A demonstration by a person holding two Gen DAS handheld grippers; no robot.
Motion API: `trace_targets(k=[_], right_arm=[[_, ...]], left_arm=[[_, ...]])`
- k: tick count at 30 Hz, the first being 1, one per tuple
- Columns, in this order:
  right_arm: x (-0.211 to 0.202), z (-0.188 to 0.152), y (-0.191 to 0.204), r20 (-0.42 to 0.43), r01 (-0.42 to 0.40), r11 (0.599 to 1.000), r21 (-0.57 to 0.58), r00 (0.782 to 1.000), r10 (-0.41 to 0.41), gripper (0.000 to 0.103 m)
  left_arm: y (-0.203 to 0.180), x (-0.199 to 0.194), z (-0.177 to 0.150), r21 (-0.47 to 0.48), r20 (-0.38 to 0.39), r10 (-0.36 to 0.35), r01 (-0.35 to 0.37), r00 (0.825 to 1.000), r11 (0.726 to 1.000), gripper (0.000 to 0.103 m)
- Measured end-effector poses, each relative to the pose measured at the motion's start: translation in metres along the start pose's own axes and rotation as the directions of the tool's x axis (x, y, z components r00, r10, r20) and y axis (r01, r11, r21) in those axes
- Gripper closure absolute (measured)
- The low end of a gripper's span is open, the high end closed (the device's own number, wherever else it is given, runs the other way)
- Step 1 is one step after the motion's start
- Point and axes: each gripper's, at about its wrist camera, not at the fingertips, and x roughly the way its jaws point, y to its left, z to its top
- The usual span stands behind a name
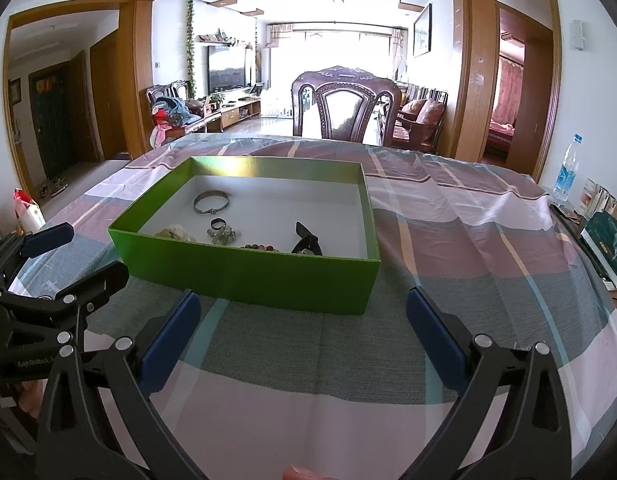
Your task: Organize jewelry
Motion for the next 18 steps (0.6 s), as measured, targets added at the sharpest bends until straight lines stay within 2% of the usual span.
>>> trace_targets(k=[18], right_arm=[[-0.0008,0.0002,0.0014,-0.014,0.000,1.000,-0.012,1.000,-0.001,0.003]], left_arm=[[0.0020,0.0006,0.0002,0.004,0.002,0.027,-0.027,1.000,1.000,0.004]])
